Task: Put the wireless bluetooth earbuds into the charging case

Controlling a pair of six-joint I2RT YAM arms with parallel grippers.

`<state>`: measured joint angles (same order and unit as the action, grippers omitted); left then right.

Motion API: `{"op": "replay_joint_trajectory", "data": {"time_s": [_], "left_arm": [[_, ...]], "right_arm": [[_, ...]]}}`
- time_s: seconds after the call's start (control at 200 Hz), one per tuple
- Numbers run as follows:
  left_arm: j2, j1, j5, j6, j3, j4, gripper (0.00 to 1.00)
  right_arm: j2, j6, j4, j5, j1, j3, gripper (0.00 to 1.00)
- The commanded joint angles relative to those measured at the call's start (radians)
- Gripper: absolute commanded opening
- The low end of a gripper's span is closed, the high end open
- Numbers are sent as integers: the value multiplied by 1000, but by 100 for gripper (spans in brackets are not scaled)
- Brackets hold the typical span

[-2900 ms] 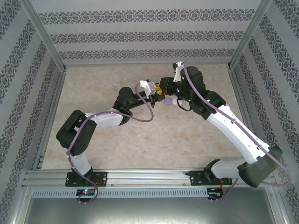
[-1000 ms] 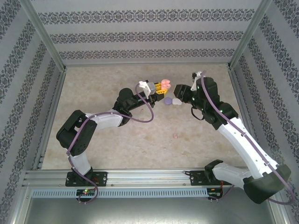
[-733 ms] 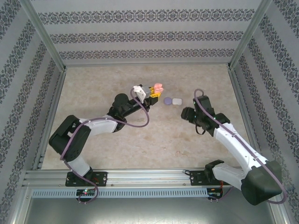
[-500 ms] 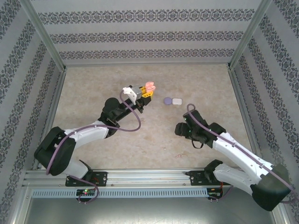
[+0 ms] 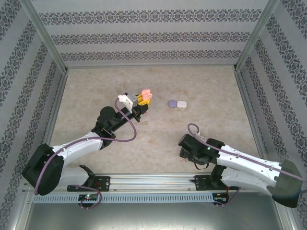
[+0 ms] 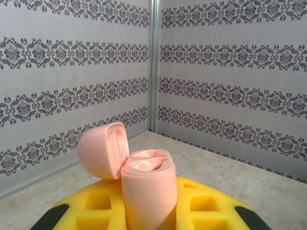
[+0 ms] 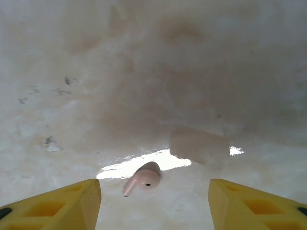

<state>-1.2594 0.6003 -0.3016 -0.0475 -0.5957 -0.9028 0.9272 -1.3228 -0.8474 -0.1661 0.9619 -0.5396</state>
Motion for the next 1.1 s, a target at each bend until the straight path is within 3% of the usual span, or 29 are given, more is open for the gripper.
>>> {"op": "replay_joint_trajectory", "data": {"time_s": [0.0,0.49,0.864,1.099], "left_arm": [[21,-8,6,24,-2,15,0],[6,-8,5,37,-12,8,0],[-17,-8,3,40,-27,6,0],[-29,-8,3,37,-33,7,0]], "right_arm": [[18,-129,61,14,26,31,61],[177,-150,253,79,43,54,60],[181,-176,307,92,44,107,60],[282,-128,395,106,28,46,54]]}}
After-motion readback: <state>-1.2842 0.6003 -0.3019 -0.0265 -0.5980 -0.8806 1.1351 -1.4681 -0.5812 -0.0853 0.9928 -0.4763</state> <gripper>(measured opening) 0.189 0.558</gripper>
